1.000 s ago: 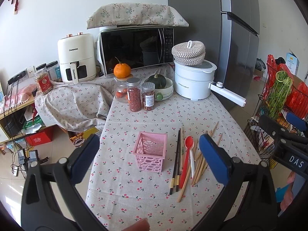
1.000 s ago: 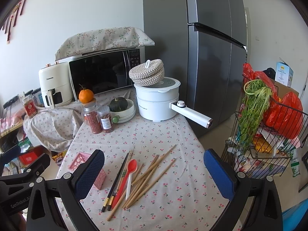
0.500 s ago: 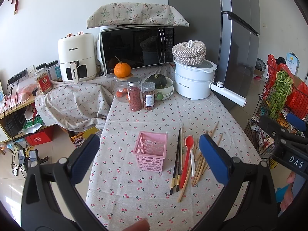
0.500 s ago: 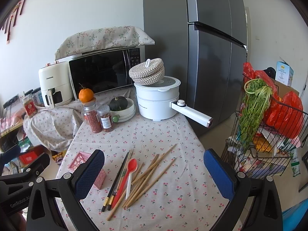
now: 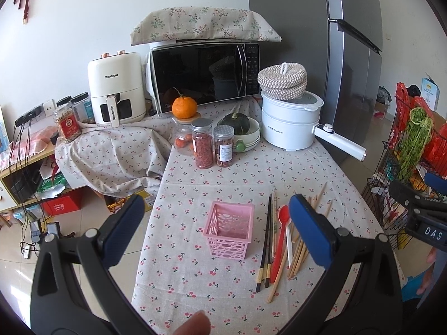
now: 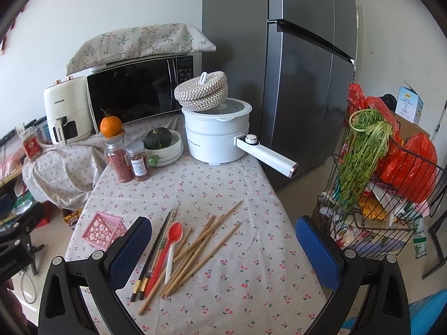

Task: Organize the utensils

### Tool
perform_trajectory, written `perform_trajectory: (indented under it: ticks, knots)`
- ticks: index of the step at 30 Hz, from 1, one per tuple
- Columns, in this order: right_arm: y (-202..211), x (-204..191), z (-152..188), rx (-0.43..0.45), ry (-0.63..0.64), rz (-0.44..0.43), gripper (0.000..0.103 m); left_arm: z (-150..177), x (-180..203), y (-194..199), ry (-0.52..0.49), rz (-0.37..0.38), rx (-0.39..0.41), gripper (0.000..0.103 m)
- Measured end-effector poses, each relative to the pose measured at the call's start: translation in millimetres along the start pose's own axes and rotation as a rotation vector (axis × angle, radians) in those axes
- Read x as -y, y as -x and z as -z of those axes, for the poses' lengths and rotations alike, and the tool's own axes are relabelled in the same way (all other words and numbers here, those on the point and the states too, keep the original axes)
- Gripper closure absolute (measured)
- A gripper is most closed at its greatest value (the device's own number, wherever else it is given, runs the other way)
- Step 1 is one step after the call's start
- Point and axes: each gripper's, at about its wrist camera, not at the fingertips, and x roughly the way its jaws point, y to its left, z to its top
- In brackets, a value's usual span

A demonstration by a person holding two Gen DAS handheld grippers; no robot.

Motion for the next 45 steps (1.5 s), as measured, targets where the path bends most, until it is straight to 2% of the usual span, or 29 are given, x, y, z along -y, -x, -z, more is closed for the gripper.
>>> perform_trajectory:
  ticks: [4, 9, 13, 15, 16, 20, 23, 27, 32, 35, 45]
  knots:
    - [-19.6, 5.7, -8.1, -0.092, 0.001, 0.0, 0.0, -10.3, 7.3, -23.1, -0.052, 0.12, -0.13, 0.0]
    - [-56.1, 10.6, -19.4, -0.254, -0.005, -0.04, 0.0, -17.6, 32.6, -58.1, -0.143, 0.205, -0.301, 0.003]
    - [-93.0, 28.1, -20.1, -0.347, -0.077, -0.063, 0.001, -13.5, 55.2, -85.3, -0.158, 0.307, -0.43, 0.019]
    - [-109.5, 38.9, -17.4, -0.371, -0.107, -0.045, 0.007, -10.8, 65.7, -102.8, -0.148, 0.344, -0.486, 0.024]
    - [-117.3, 44.5, -15.1, -0.382, -0.122, -0.041, 0.012, -8.3, 71.2, -112.9, -0.139, 0.357, -0.516, 0.03]
    - [-145.3, 63.5, -0.1, -0.436, -0.205, -0.098, 0.029, 2.9, 97.4, -159.6, -0.123, 0.404, -0.658, 0.051]
    - [-163.4, 71.1, 5.2, -0.467, -0.225, -0.113, 0.032, 3.4, 112.4, -195.5, -0.128, 0.361, -0.714, 0.056]
    - [-186.2, 75.4, 5.5, -0.493, -0.233, -0.123, 0.032, -4.2, 121.2, -243.6, -0.136, 0.247, -0.738, 0.066]
    - [-205.7, 71.1, 13.3, -0.541, -0.191, -0.116, 0.032, -1.4, 118.9, -289.8, -0.127, 0.15, -0.814, 0.091]
    - [-207.8, 73.9, 13.2, -0.538, -0.174, -0.105, 0.032, 1.6, 113.9, -300.8, -0.147, 0.105, -0.836, 0.092]
    - [-206.6, 80.9, 12.2, -0.528, -0.177, -0.082, 0.031, 26.5, 107.8, -315.0, -0.182, 0.089, -0.94, 0.093]
